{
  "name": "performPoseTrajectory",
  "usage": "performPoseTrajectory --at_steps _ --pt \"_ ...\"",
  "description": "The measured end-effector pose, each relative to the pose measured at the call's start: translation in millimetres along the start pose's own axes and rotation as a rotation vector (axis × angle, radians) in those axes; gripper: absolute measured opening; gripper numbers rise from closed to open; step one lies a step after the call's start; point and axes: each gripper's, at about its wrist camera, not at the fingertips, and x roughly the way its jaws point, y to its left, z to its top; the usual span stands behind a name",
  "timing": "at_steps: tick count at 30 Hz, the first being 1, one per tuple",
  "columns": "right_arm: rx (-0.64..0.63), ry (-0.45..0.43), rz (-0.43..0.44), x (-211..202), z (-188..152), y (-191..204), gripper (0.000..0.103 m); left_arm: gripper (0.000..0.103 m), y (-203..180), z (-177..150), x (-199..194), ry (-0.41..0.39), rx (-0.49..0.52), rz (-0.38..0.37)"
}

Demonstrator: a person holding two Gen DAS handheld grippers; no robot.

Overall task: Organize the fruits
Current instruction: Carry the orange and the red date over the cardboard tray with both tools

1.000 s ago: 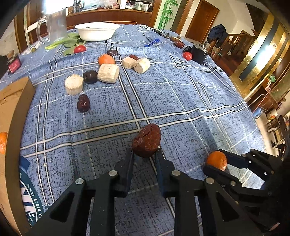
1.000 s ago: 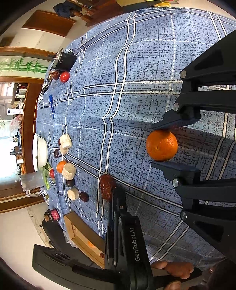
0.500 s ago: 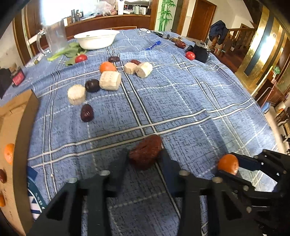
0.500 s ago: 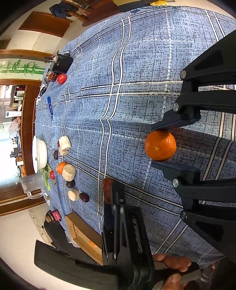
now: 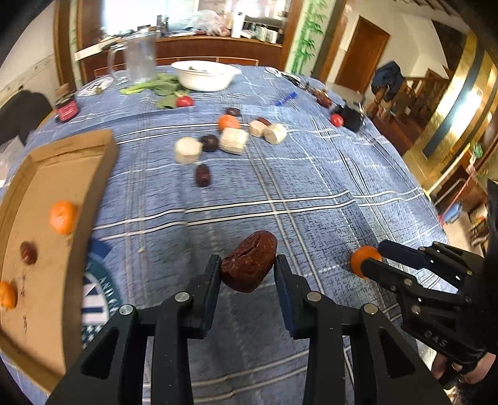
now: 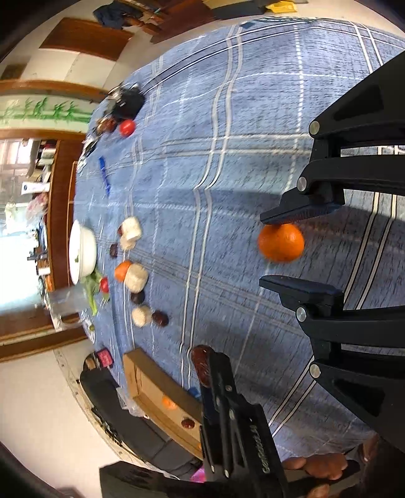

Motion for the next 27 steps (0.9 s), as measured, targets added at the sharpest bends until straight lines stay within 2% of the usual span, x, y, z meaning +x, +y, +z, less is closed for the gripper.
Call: performPoseTrajectory --at_steps 4,13,16,21,27 --pt "-0.065 0.023 -0.07 6 1 8 0.036 0.033 17 -8 -4 0.013 -0.029 0.027" --pt "-0.004 0.098 -0.057 21 -12 -15 0.036 0.033 21 -18 -4 0.023 -0.037 0.009" --pt "-0.051 0.086 -0.084 21 -13 -9 0.036 0.033 16 -19 -3 0.023 -0.027 -0.001" --pt "-0.048 0.05 -0.082 10 -8 -3 0.035 0.033 12 -17 -6 0.016 -0.027 -0.023" --pt "-0.058 0.01 -0.043 -5 9 11 0.035 0.033 19 -11 -21 -0.02 -0.056 -0.025"
